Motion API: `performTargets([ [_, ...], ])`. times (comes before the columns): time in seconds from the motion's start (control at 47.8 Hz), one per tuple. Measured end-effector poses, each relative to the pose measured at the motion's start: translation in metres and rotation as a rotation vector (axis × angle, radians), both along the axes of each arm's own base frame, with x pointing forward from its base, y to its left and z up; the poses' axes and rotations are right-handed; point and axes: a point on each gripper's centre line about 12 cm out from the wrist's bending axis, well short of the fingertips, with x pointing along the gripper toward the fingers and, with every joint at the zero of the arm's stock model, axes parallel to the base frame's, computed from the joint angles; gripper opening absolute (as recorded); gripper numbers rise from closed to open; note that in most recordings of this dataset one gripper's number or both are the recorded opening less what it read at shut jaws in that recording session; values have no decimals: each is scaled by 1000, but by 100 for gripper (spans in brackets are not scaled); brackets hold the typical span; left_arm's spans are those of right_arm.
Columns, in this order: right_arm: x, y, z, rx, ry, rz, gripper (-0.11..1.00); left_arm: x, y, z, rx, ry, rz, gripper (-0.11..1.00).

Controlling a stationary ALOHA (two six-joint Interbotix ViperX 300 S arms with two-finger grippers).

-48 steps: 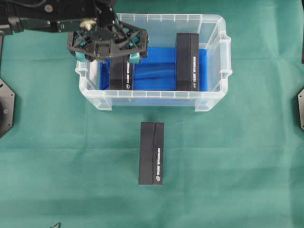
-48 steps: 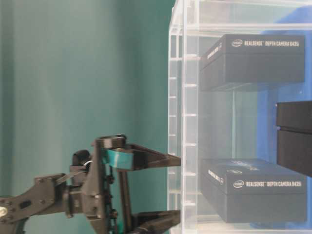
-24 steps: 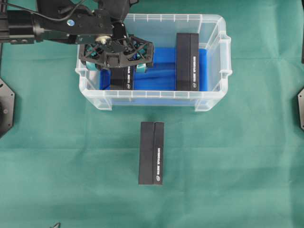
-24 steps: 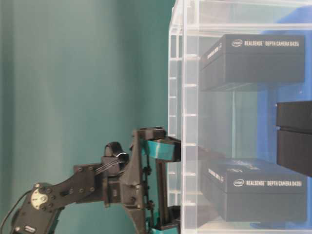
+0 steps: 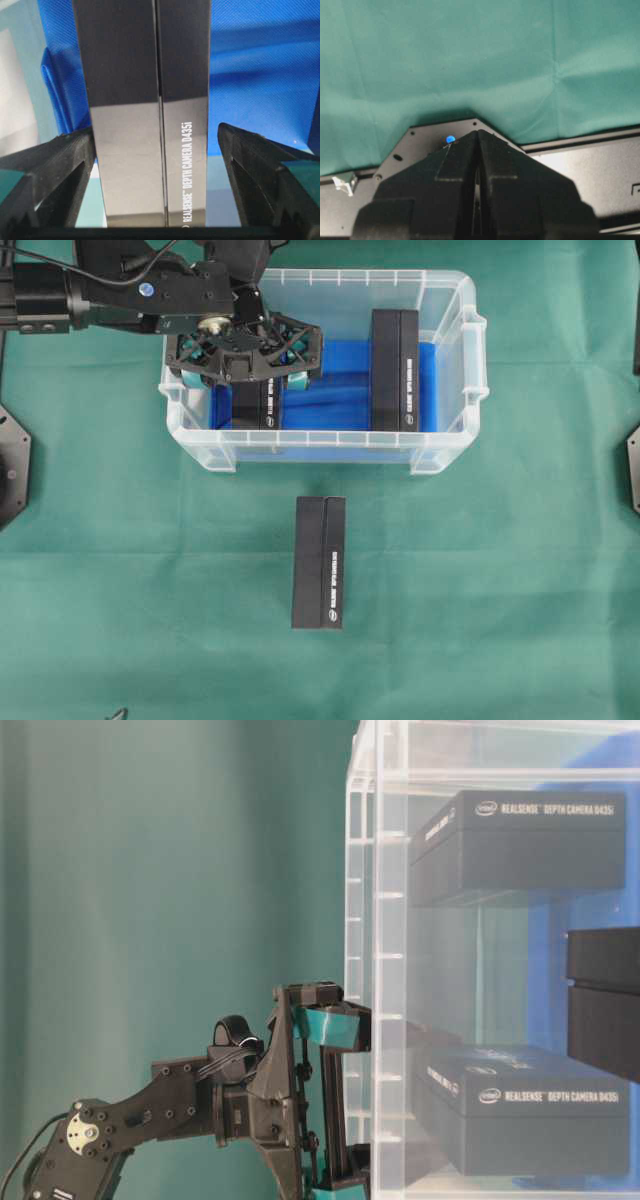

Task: Take the box out of the case with the left arm.
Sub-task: 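Lower the left gripper around the left D435i box and close, then lift the left box up out of the foam slot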

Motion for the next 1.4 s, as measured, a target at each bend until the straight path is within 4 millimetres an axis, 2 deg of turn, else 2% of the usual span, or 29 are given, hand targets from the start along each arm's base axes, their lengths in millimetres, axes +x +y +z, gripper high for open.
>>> performTargets([
  [0.146, 0, 0, 0, 0, 0, 0, 0, 0, 0, 1, -16, -7, 41, 59],
  [0.711, -1, 0, 0, 0, -2, 0, 0, -4, -2, 3, -26, -16, 78, 59],
  [0.899, -1, 0, 1, 0, -3, 0, 0, -7, -3, 10, -30, -13, 85, 59],
  [0.983, -1, 0, 1, 0, -3, 0, 0, -9, -3, 21, -32, -2, 83, 59],
  [1.129, -1, 0, 1, 0, -3, 0, 0, -9, -3, 50, -31, 1, 85, 59],
  [1.401, -1, 0, 1, 0, -3, 0, 0, -13, -3, 119, -15, -63, 90, 59],
])
